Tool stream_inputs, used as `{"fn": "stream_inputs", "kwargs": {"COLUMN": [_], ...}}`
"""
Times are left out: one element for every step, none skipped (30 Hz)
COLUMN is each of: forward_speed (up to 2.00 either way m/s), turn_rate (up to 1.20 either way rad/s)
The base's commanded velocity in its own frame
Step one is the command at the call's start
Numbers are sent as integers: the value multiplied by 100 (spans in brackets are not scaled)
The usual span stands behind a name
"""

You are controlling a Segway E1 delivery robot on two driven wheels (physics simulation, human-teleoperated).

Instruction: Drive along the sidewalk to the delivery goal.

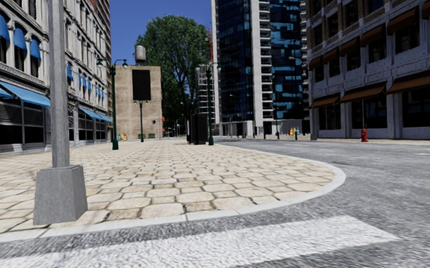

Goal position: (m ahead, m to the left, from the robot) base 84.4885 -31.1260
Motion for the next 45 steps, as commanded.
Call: {"fn": "stream_inputs", "kwargs": {"forward_speed": [200,200,200,200,200,200,200,200,200,200,200,200,200,200,200,195,182,165,165,153,141,136,134,134,131,131,130,130,130,130,130,130,130,130,130,130,130,130,130,130,131,132,133,133,134], "turn_rate": [47,47,47,47,47,47,47,47,47,39,29,26,26,26,26,0,0,0,0,0,0,0,0,0,0,0,0,0,0,0,0,0,0,0,0,0,0,0,0,0,11,26,35,35,38]}}
